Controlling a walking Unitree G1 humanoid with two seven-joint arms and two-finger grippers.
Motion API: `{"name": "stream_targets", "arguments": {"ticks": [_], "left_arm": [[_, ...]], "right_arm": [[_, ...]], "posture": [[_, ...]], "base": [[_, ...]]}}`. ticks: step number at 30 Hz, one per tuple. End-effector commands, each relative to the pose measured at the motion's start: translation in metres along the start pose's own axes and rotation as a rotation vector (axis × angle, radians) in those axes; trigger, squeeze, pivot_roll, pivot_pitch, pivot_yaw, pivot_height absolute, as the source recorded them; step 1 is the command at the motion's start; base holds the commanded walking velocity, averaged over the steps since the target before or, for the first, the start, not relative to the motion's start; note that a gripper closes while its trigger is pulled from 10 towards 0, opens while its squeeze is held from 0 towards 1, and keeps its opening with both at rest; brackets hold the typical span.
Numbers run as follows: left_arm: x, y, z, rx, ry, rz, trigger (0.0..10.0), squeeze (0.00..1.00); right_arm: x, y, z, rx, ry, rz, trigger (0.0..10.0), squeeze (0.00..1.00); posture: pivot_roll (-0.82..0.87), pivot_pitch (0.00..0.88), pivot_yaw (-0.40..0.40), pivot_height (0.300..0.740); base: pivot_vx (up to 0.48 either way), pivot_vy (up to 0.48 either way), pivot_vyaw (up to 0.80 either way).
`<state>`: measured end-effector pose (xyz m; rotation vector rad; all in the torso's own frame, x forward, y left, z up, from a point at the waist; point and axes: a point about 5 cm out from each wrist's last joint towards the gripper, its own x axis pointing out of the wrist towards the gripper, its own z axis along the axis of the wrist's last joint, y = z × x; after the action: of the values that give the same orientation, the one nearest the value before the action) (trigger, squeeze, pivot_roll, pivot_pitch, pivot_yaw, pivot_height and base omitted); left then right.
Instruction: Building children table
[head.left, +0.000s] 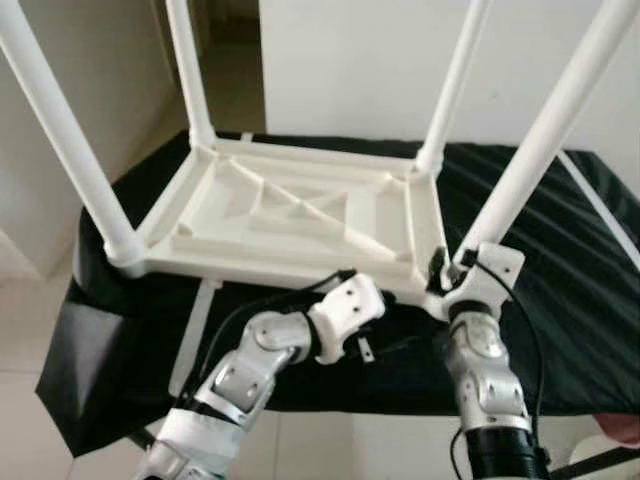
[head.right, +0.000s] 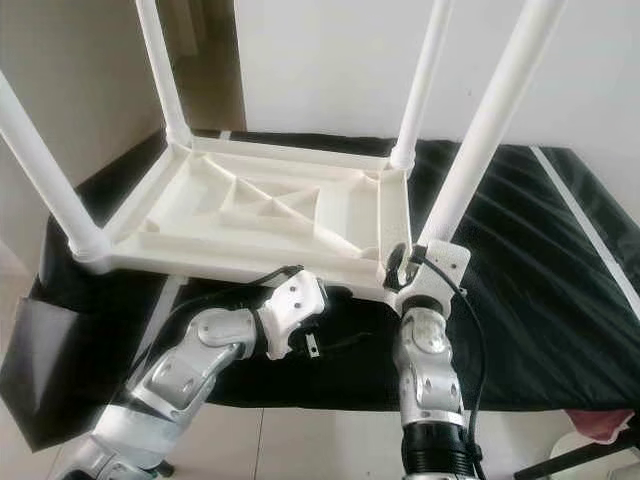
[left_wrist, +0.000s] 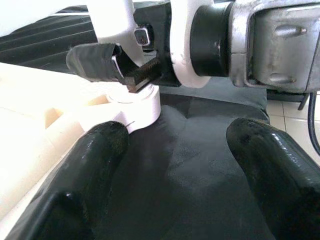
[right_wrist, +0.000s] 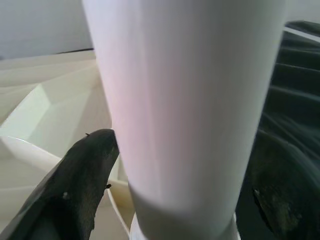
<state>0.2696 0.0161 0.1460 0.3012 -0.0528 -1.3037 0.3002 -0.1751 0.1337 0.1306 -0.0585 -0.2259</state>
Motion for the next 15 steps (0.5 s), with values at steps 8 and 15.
{"name": "stream_targets", "arguments": {"ticks": [8, 15], "left_arm": [[0.001, 0.002, -0.001, 0.006, 0.005, 0.014, 10.0, 0.00], [0.001, 0.003, 0.000, 0.012, 0.006, 0.005, 10.0, 0.00]], "right_arm": [[0.009, -0.039, 0.010, -0.092, -0.037, 0.231, 10.0, 1.00], [0.009, -0.045, 0.008, -0.168, 0.028, 0.453, 10.0, 0.69]], "posture": [[0.03, 0.000, -0.030, 0.740], [0.02, 0.000, -0.017, 0.740]], "base": [[0.000, 0.000, 0.00], [0.000, 0.000, 0.00]]}}
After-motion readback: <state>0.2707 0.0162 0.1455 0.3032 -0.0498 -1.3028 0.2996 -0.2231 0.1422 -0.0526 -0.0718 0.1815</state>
